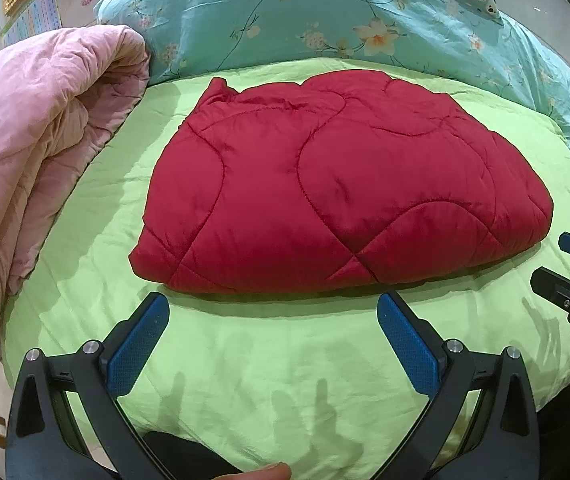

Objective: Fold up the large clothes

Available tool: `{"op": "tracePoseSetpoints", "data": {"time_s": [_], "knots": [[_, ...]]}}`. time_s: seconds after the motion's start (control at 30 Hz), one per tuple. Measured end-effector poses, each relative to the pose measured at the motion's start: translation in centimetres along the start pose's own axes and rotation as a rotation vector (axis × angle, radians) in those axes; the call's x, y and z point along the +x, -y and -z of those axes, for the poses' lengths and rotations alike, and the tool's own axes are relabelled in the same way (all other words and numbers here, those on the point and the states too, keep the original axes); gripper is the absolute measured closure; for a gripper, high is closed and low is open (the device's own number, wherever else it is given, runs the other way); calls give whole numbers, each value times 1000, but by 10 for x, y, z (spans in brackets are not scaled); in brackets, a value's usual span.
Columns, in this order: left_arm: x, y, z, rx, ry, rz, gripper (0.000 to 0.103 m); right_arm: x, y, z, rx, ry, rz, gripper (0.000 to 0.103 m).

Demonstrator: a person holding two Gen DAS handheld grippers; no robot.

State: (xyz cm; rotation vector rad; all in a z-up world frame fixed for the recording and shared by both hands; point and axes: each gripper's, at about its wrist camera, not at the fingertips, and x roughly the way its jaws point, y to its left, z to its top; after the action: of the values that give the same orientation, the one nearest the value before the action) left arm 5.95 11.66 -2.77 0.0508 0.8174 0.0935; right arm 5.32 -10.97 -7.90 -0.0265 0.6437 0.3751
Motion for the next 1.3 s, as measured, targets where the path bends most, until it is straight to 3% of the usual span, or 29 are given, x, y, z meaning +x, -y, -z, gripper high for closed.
{"op": "tracePoseSetpoints", "data": {"time_s": [1.3], "knots": [[16, -2, -7, -5, -2, 6, 0, 23, 2, -3, 33, -15, 8, 0]]}}
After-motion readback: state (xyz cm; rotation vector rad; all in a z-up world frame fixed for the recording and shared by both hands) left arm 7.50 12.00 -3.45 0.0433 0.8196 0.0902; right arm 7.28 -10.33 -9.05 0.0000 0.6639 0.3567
